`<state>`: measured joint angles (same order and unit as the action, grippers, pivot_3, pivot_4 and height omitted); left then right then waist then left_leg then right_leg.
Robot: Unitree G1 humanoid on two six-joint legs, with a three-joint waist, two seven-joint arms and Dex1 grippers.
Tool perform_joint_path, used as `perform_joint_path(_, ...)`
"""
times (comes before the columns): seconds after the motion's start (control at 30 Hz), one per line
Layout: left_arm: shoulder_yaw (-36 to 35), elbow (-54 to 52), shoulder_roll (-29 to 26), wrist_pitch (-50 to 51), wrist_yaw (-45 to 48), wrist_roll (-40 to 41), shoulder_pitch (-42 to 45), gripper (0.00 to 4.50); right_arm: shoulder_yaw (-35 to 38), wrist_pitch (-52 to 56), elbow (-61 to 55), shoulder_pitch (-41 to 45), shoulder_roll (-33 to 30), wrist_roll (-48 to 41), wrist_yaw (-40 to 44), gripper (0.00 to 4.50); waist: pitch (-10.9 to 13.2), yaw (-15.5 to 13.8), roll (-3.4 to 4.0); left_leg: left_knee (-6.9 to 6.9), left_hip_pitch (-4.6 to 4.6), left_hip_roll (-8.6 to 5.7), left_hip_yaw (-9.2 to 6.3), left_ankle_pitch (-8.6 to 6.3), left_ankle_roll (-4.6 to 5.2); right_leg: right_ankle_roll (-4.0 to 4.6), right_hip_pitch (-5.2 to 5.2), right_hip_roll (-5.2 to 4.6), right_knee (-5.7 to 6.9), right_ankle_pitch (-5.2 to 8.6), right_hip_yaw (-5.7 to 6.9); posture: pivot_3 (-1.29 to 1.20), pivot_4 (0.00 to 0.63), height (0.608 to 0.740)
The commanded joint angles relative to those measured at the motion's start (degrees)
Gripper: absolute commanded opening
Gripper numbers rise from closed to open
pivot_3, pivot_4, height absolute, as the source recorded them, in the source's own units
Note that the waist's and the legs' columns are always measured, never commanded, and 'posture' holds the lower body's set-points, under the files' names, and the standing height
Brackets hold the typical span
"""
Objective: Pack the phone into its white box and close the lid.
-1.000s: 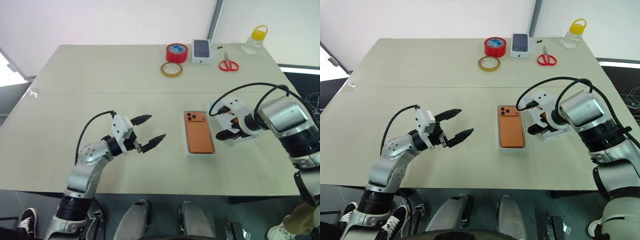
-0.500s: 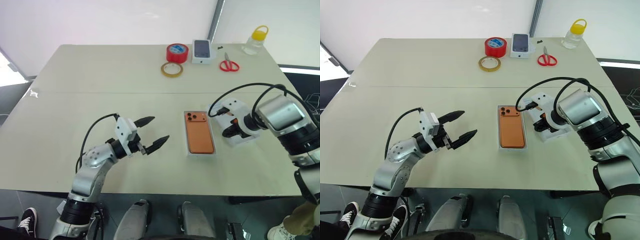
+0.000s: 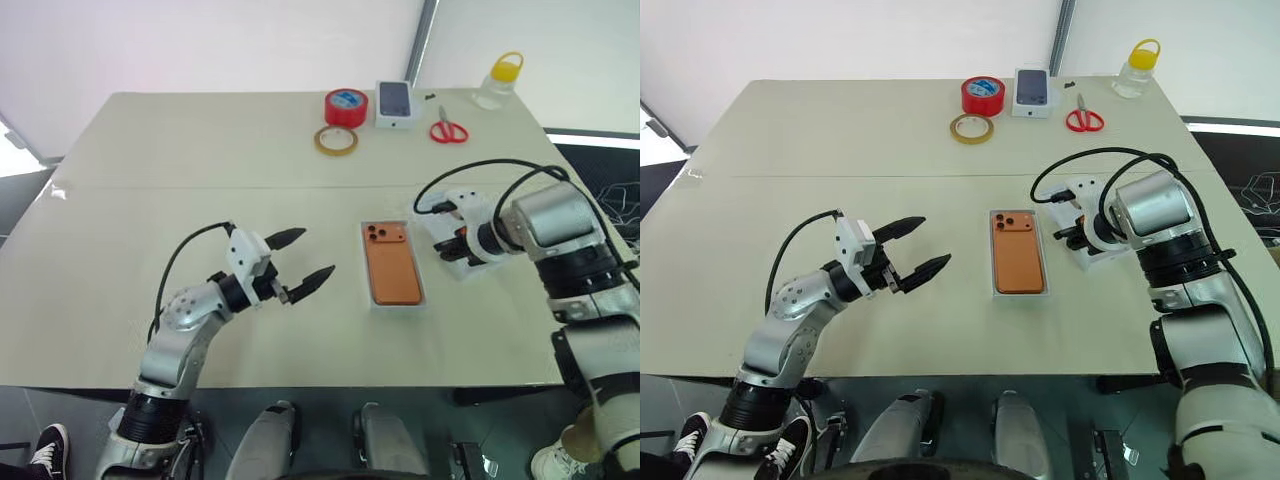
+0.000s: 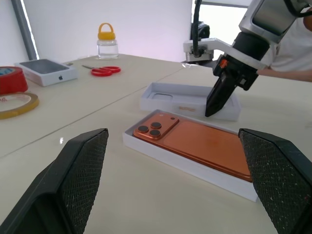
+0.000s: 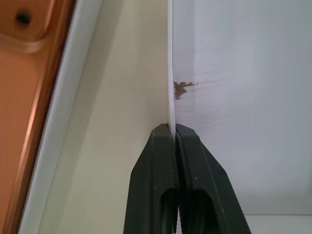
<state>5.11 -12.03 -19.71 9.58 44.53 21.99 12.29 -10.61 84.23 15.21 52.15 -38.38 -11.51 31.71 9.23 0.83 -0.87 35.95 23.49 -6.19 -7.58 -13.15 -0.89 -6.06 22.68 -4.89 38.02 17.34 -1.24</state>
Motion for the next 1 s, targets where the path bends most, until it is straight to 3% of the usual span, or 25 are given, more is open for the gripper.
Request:
perform_joint_path(0.03,-1.3,0.1,-0.6,-0.2,0.7,1.0,1.9,4.50,9.8,-8.8,-1.4,0.4,3.6,-1.1,-3.1,0.05,0.0,0.1,0.04,-0.04,0.02,0.00,0.01,0.01,-0.01,-0.01,0.06,0.00,0.02,0.00,-0.02,0.00,0.150,0.740)
perform_joint_path(0.27,-3.2,2.4,-1.9,0.9,2.0,2.6,4.5,4.50,21.1,-18.0,-14.9,-3.3,13.9,-10.6,-1.8,0.05,0.1,0.0,0.14,-0.24,0.07,0.06,-0.03,0.11,-0.16,-0.01,0.21,0.10,0.02,0.00,-0.04,0.00,0.150,0.740)
perform_joint_path(0.4,-4.8,3.9,-2.2,2.7,1.8,4.0,7.2,4.50,37.4,-10.6,-18.9,-2.7,27.1,-24.0,-6.8,0.05,0.1,0.1,0.15,-0.23,0.05,0.07,-0.05,0.12,-0.18,0.03,0.22,0.12,0.12,-0.02,-0.06,0.00,0.150,0.740)
perform_joint_path(0.63,-6.3,5.1,-3.3,3.1,2.3,4.0,9.3,4.50,46.6,0.9,-25.6,-6.7,41.3,-38.9,-13.8,0.05,0.1,0.1,0.20,-0.34,0.06,0.05,-0.08,0.15,-0.22,0.07,0.31,0.11,0.10,-0.05,-0.07,0.00,0.150,0.740)
perform_joint_path(0.73,-6.8,4.2,-4.0,4.1,2.2,4.4,9.2,4.50,45.6,6.9,-28.9,-11.1,43.0,-42.8,-14.9,0.05,0.1,0.2,0.21,-0.42,0.06,0.08,-0.09,0.20,-0.29,0.08,0.38,0.12,0.16,-0.05,-0.08,0.00,0.150,0.740)
perform_joint_path(1.0,-6.6,1.3,-4.4,7.0,1.7,6.0,7.0,4.50,38.1,8.3,-30.7,-24.4,36.2,-63.5,-24.3,0.05,0.1,0.4,0.24,-0.43,0.05,0.08,-0.05,0.21,-0.29,0.09,0.41,0.13,0.18,-0.05,-0.15,0.00,0.150,0.740)
